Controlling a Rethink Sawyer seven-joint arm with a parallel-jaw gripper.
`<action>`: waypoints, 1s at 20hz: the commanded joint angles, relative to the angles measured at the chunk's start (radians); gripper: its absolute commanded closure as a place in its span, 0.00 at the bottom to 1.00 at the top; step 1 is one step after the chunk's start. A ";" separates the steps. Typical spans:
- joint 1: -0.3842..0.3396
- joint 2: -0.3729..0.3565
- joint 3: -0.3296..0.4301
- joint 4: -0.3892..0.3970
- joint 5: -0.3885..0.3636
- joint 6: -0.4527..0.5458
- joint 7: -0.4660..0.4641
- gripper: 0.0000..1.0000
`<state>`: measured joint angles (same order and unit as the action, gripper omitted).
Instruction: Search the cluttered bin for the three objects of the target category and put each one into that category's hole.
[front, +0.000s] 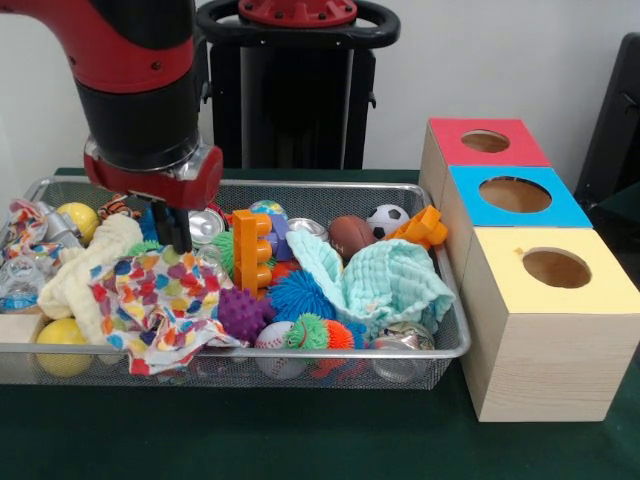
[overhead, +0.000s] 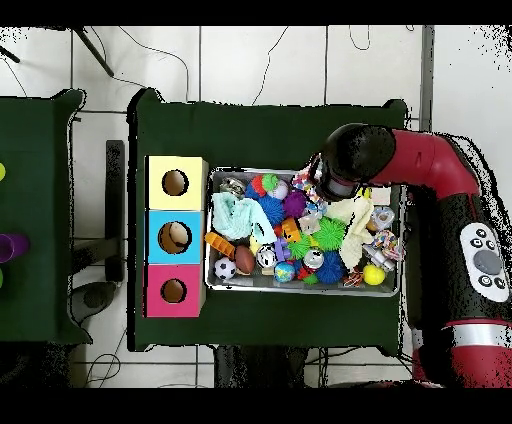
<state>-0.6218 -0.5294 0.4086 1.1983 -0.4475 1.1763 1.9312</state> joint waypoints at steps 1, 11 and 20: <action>0.054 -0.105 -0.008 0.144 0.016 0.125 -0.097 1.00; 0.103 -0.139 -0.047 0.159 0.069 0.154 0.033 1.00; 0.128 -0.186 -0.100 0.263 0.147 0.067 0.137 1.00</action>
<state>-0.4966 -0.6966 0.3783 1.2875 -0.3386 1.2133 1.9312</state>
